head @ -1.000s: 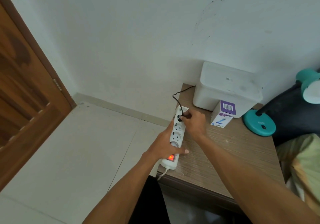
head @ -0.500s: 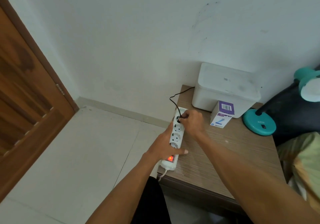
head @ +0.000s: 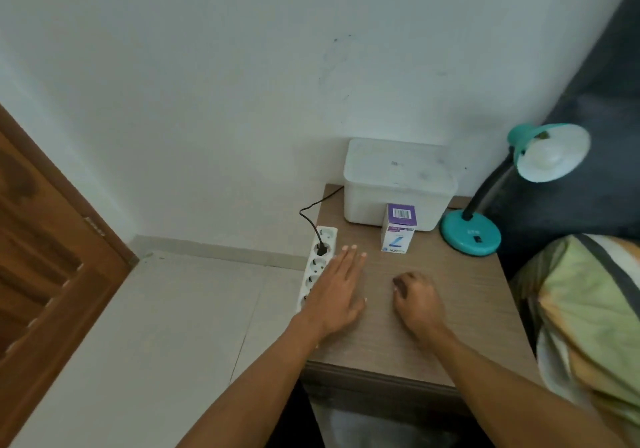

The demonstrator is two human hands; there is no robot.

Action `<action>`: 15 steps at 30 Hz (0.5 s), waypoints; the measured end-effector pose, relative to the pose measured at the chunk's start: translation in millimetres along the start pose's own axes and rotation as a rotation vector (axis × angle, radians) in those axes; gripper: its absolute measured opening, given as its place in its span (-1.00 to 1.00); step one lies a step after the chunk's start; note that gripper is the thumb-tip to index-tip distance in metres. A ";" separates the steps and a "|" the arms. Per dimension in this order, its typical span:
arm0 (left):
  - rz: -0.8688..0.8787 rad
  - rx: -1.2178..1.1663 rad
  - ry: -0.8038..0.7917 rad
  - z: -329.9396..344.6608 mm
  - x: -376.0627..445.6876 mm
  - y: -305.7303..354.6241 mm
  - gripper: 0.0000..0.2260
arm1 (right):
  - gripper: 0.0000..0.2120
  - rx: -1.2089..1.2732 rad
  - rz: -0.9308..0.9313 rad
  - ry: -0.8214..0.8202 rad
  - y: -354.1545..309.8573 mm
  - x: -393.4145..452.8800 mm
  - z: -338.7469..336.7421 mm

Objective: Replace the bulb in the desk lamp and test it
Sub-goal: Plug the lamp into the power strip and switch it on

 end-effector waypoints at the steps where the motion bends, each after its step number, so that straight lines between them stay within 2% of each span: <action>1: 0.027 -0.018 -0.012 5.8 6.5 15.5 -0.27 | -0.77 -0.019 -0.003 0.034 14.1 -4.2 -10.3; 4: 0.091 -0.045 -0.048 26.4 29.6 57.6 -0.36 | -0.73 -0.030 0.032 0.088 56.0 -6.1 -37.8; 8: 0.062 -0.101 -0.130 60.7 71.2 93.1 -0.39 | -0.63 0.030 0.137 0.155 109.4 1.3 -74.7; 15: 0.091 -0.100 -0.150 99.4 155.6 134.6 -0.43 | -0.51 0.014 0.106 0.228 152.0 45.4 -111.0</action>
Point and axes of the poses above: each hand's wrist, its own x-axis towards the middle knuckle, its own z-axis out of the palm, y = z × x, the point moved 10 cm from there along x, towards the middle knuckle, and after that the axes turned 8 degrees about x, right-handed, at the moved point
